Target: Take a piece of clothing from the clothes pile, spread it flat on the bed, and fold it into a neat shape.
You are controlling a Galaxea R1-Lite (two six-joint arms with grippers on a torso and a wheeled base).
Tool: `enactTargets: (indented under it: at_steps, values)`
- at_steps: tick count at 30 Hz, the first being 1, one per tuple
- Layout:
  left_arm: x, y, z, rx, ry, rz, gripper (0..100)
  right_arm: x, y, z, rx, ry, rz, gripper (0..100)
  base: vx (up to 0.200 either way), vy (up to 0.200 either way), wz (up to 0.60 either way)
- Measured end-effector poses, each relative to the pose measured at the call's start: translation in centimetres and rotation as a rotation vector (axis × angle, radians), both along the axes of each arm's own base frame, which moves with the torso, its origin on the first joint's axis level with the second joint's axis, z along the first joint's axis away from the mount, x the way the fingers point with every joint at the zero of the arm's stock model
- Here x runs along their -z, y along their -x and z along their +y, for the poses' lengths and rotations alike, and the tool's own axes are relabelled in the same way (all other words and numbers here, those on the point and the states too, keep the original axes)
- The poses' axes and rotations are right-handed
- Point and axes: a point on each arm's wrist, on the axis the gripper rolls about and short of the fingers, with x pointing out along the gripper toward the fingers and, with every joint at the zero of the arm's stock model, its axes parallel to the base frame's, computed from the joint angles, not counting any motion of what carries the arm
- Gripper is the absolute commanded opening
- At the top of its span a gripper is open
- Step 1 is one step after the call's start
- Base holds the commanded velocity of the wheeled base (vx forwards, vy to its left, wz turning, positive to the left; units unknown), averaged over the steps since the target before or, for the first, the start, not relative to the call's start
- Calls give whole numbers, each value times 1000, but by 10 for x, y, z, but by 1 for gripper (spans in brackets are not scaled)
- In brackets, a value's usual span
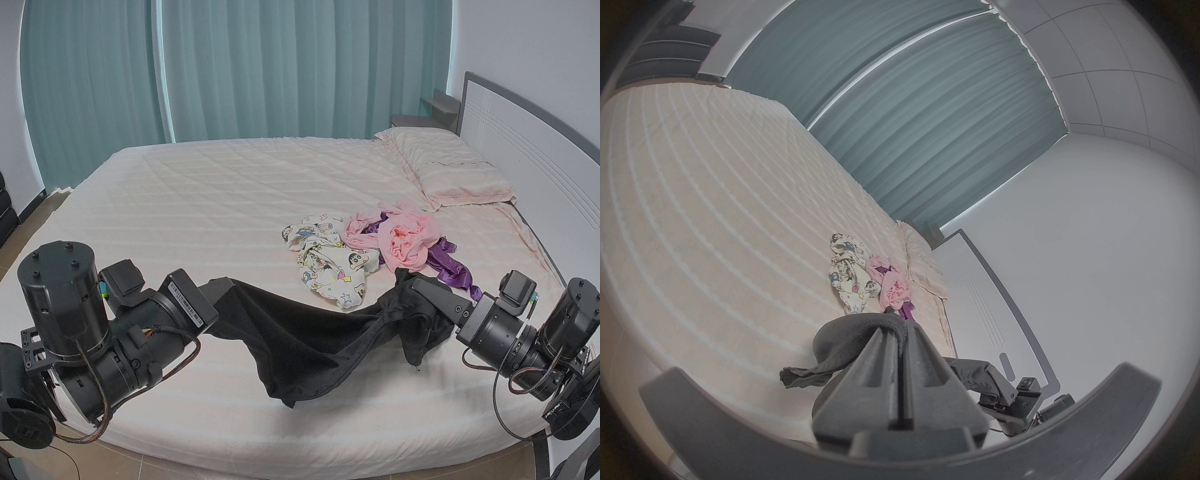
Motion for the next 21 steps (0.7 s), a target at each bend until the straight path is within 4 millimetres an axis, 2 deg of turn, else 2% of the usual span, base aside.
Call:
enactTargets:
  at_steps: [21]
  values:
    - [0,-2,2,-15,-1,-2,0,-4,5,1,-14,-1,-25,0,0,200,0]
